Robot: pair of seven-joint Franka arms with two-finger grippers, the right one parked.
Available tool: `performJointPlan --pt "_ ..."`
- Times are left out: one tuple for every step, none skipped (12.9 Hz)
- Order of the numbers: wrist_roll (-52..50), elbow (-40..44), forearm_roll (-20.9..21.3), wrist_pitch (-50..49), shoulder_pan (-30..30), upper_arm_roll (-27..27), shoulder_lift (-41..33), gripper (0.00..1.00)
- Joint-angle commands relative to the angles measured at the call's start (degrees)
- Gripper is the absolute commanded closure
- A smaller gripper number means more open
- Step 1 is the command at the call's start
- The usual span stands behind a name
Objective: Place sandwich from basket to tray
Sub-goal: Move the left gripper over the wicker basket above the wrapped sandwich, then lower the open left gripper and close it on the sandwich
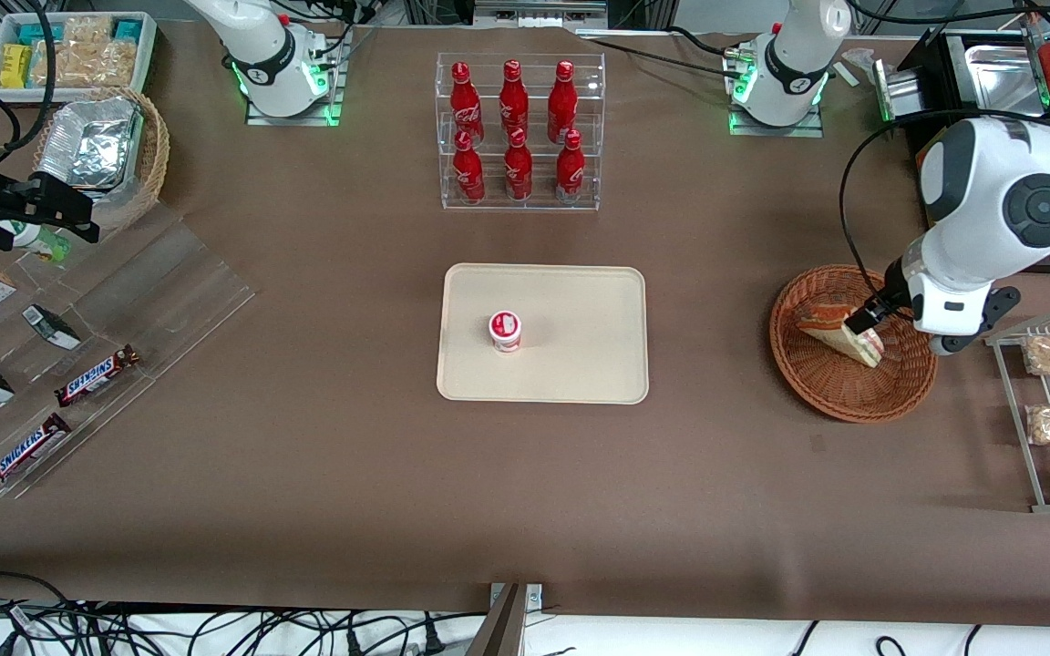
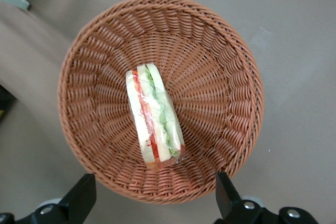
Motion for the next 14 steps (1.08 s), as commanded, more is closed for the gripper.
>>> performJointPlan --pt "-2.97 -4.54 1.31 5.73 1.25 -0.18 -1.31 0.0" --pt "-3.58 -5.68 1.31 7.93 1.77 -0.18 -1.04 0.0" --pt "-4.37 -6.64 1.31 10.04 2.04 -0.18 -0.78 0.0" --pt "-4.9 -7.26 1.31 11.36 2.39 -0.18 -0.17 0.0" --pt "-6.3 -7.79 1.31 13.03 2.48 -0.18 0.45 0.0" --pt "-7.79 -8.06 1.31 14.7 2.48 -0.18 1.24 0.0" --pt "-9.64 -8.06 1.31 16.02 2.48 -0.27 2.11 0.0" --pt "-11.22 -8.15 1.31 17.43 2.39 -0.27 2.91 0.0" --pt "-12.02 -9.19 1.31 18.92 2.31 -0.35 3.52 0.0" --pt "-12.11 -10.42 1.31 21.28 2.31 -0.36 3.79 0.0" --pt "-12.12 -11.56 1.31 23.74 2.31 -0.36 4.4 0.0" --pt "-12.12 -12.01 1.31 24.99 2.31 -0.27 5.19 0.0" --pt "-12.12 -12.02 1.39 25.78 2.31 -0.27 5.72 0.0" --pt "-12.12 -12.02 1.66 25.88 2.39 -0.27 6.07 0.0"
